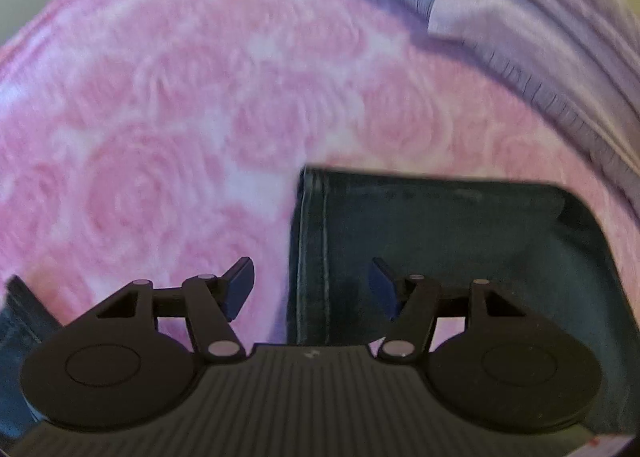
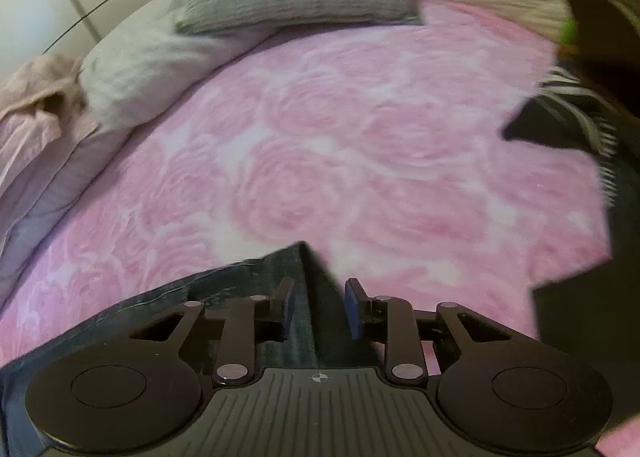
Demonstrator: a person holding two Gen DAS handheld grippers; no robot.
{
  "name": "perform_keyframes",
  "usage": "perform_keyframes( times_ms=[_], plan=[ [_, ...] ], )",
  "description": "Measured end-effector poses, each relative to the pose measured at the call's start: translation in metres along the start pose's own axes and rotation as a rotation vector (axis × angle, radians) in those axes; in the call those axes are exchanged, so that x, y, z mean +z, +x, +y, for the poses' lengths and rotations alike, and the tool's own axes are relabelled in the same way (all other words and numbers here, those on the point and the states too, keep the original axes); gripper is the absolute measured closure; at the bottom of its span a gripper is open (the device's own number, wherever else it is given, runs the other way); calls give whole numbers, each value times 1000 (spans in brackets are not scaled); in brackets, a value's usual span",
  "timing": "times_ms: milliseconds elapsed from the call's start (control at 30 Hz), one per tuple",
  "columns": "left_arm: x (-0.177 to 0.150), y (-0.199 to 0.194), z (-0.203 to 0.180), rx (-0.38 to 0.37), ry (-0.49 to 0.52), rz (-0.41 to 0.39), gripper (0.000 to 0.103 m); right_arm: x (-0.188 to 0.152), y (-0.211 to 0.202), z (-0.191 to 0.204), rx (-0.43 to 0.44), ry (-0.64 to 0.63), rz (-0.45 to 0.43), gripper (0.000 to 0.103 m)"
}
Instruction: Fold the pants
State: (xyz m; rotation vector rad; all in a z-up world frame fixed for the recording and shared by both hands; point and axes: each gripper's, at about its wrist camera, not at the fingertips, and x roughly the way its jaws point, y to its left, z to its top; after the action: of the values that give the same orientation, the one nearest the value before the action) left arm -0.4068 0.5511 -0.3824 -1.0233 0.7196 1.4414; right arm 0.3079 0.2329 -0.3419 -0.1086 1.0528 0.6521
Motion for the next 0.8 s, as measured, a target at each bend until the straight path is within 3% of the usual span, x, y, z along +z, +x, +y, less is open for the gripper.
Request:
perform_keyframes(
  times_ms=[200, 233, 267, 333, 400, 500, 567, 633, 667, 733, 800],
  plan=[
    [41, 45, 2, -53, 11, -17, 44, -29, -21, 7, -47, 13, 6, 74],
    [49, 58, 2, -60, 22, 6, 49, -34, -22, 11, -53, 9, 8, 73],
    [55, 69, 1, -64, 37, 44, 72, -41, -23, 16, -61, 5, 11, 73],
    [65, 73, -5, -82, 105, 43, 95, -51, -24, 25, -81, 5, 17, 73],
    [79, 67, -14, -94, 206, 12, 97, -57, -25, 32, -88, 10, 17, 73],
    [124, 55, -27, -68, 291, -132, 97, -58, -32, 42, -88, 16, -7, 73],
    [163, 49, -40, -49, 304, -244, 86, -58, -35, 49, -91, 16, -18, 73],
    [194, 41, -50, 10, 301, -357, 83, -58, -38, 57, -90, 8, -28, 73],
    [204, 38, -51, 29, 297, -387, 70, -58, -39, 60, -91, 1, -30, 73],
    [216, 41, -42, 42, 259, -366, 53, -61, -40, 65, -92, -5, -30, 73],
    [209, 49, -24, 13, 188, -293, 53, -67, -40, 67, -90, 2, -22, 73]
  ],
)
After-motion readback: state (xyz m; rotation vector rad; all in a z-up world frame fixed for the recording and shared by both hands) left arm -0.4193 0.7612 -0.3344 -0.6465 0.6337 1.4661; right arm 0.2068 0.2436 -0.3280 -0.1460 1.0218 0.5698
